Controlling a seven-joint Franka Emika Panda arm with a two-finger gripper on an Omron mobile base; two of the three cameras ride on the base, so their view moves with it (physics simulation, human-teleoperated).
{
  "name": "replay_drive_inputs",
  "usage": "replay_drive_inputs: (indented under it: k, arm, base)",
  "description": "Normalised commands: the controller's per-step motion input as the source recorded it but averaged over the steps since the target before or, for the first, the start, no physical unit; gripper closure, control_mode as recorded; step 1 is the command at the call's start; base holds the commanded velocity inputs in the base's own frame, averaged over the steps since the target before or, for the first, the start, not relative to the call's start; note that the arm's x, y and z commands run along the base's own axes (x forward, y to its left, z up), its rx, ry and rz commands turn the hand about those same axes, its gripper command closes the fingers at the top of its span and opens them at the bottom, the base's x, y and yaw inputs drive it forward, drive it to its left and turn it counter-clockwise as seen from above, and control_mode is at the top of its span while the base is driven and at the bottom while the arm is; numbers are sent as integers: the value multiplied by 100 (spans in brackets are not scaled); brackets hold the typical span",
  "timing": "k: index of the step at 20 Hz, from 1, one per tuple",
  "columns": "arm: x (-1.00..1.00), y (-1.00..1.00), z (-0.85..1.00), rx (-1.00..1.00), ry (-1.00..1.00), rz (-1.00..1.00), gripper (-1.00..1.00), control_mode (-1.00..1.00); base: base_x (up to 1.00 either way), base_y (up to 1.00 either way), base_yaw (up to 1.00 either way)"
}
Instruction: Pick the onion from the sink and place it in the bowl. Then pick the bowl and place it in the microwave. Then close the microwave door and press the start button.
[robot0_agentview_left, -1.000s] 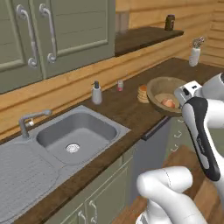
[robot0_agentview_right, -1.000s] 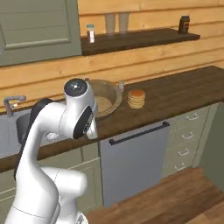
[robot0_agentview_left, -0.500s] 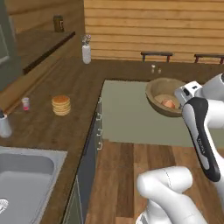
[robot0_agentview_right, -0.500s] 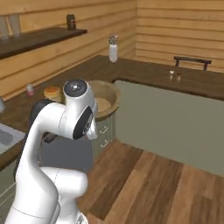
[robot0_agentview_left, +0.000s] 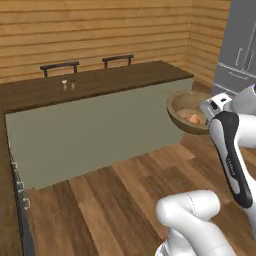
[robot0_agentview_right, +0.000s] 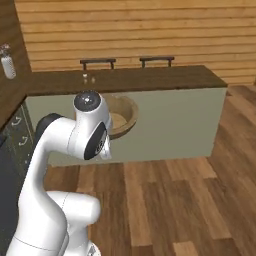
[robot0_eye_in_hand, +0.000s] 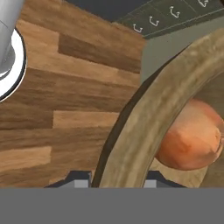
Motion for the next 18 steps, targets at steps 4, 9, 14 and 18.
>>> replay_drive_inputs:
  k: [4,9,14,18]
  arm:
    - [0,0,0,0,0,0,100,100]
    - [0,0,0,0,0,0,100,100]
    - [0,0,0,0,0,0,100,100]
    - [0,0,0,0,0,0,100,100]
  base:
    - [0,-21,-91]
    - [4,-15,-88]
    - [95,-14,-54]
    - [100,-5,-45]
